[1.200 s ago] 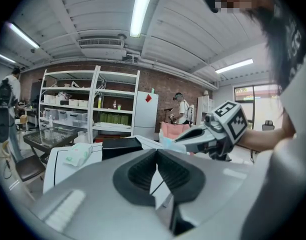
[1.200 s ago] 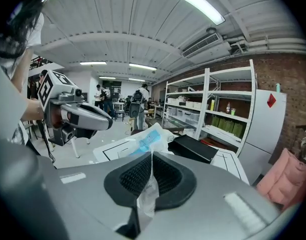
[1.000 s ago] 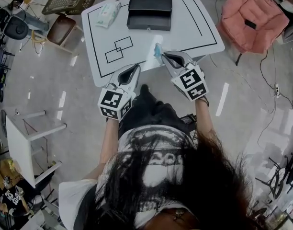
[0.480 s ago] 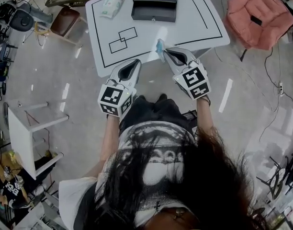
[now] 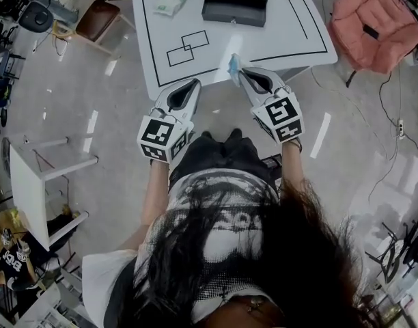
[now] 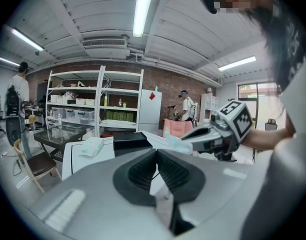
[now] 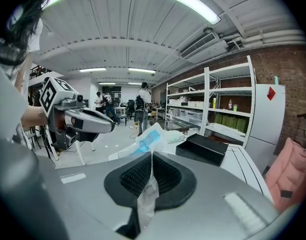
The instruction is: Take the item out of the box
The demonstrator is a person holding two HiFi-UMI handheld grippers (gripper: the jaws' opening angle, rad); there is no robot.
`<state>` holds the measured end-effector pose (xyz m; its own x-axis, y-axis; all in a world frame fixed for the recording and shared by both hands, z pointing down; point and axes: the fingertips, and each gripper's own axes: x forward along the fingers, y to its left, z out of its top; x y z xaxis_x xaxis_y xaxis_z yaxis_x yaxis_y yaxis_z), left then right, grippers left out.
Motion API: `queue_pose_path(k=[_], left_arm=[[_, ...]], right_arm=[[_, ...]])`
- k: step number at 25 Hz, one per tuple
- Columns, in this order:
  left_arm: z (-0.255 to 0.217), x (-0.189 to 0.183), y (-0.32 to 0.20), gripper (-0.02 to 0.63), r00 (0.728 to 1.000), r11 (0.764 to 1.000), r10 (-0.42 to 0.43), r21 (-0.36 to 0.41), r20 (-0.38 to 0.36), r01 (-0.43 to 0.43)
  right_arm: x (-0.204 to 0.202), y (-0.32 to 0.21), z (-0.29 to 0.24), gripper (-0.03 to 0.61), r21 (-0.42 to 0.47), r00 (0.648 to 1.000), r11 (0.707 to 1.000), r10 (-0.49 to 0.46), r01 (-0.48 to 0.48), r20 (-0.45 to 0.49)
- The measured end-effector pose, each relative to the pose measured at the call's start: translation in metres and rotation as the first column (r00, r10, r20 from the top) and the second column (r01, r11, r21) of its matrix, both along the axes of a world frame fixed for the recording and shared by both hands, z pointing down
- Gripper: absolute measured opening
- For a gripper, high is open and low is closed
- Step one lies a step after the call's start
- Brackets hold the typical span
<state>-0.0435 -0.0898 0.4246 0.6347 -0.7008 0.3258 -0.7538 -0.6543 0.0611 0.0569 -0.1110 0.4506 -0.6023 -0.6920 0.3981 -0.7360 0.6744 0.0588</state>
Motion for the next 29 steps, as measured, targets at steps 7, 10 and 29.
queue_pose_path(k=[7, 10, 29], left_arm=[[-0.014, -0.015, 0.015, 0.000, 1.000, 1.000, 0.025, 0.013, -0.017, -0.025], [-0.017, -0.019, 0.017, 0.000, 0.999, 0.999, 0.036, 0.020, -0.025, -0.036], [-0.028, -0.053, 0.036, 0.000, 0.997, 0.997, 0.058, 0.054, -0.049, -0.056]], right_arm=[[-0.019, 0.019, -0.009, 0.011, -0.007, 1.000, 1.000, 0.010, -0.010, -0.006], [-0.026, 0.022, -0.010, 0.011, -0.007, 1.000, 1.000, 0.014, -0.014, -0.013], [-0.063, 0.042, -0.017, 0.011, 0.007, 0.999, 1.000, 0.023, -0.022, -0.036]])
